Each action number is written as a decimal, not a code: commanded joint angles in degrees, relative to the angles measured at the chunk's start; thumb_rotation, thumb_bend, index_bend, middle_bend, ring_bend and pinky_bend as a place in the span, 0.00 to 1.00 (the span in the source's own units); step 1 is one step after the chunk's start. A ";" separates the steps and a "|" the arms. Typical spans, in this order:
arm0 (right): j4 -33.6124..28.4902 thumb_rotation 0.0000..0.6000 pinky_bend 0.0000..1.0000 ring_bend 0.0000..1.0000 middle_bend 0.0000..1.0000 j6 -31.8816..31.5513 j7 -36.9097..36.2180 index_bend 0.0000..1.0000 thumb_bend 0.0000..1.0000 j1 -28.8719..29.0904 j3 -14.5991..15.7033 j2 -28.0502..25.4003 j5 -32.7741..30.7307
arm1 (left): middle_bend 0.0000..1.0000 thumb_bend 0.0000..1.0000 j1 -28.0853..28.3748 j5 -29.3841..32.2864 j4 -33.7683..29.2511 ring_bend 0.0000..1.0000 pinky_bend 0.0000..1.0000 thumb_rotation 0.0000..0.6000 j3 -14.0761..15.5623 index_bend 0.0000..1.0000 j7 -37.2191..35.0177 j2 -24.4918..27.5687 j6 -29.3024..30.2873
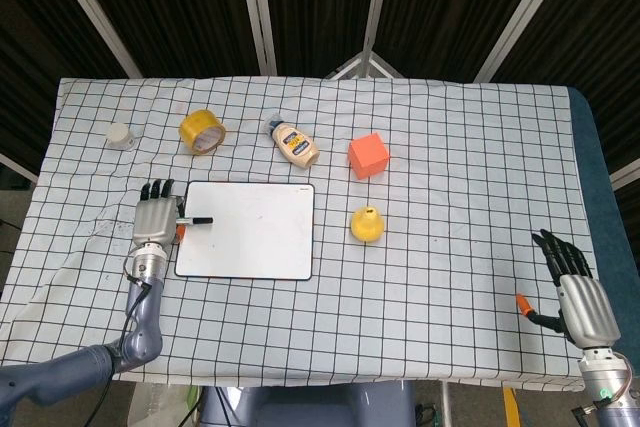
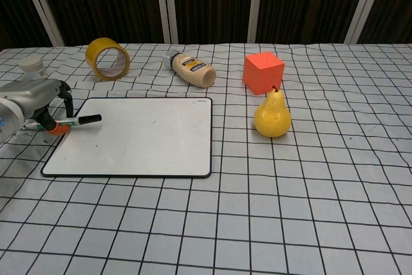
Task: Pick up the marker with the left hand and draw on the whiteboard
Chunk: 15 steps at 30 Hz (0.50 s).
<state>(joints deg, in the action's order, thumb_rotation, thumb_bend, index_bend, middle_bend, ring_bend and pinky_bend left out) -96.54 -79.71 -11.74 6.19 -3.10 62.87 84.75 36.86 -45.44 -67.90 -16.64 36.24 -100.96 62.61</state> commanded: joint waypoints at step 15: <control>-0.14 1.00 0.00 0.00 0.00 -0.08 -0.34 0.00 0.32 0.02 -0.03 0.04 0.09 | 0.10 0.55 -2.80 -13.89 -19.66 0.00 0.06 1.00 -1.94 0.65 -31.34 5.64 -3.63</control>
<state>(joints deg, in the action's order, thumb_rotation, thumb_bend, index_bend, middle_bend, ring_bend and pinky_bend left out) -96.70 -79.78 -12.06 6.21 -3.13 62.91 84.83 34.13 -57.04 -85.36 -17.88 12.27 -95.62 62.86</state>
